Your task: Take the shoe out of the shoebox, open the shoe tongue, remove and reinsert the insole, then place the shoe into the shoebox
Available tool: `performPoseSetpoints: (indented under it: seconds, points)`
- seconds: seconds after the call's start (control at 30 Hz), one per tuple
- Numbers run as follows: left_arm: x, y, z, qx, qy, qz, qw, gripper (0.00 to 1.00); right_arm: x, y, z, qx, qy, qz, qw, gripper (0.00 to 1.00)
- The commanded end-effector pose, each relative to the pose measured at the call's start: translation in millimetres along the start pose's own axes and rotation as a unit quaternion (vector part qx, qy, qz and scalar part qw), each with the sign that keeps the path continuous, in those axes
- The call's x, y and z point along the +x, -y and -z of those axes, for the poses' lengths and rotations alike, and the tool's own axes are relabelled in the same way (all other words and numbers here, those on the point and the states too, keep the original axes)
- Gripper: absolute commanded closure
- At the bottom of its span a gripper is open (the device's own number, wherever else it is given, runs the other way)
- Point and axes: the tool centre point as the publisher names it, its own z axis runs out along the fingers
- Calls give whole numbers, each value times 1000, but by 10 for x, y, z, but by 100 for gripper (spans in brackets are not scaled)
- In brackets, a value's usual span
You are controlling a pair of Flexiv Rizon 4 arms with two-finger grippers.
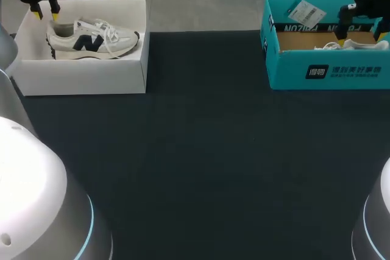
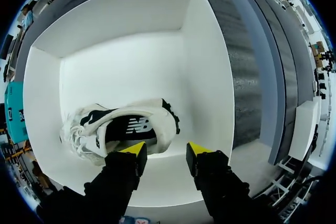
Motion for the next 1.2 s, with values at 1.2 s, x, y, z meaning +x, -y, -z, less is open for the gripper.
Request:
performPoseSetpoints:
  seconds: [1.2]
  points:
    - [139, -107, -750, 52, 14, -4, 999, 53, 0, 11, -5, -1, 0, 0, 1000, 0]
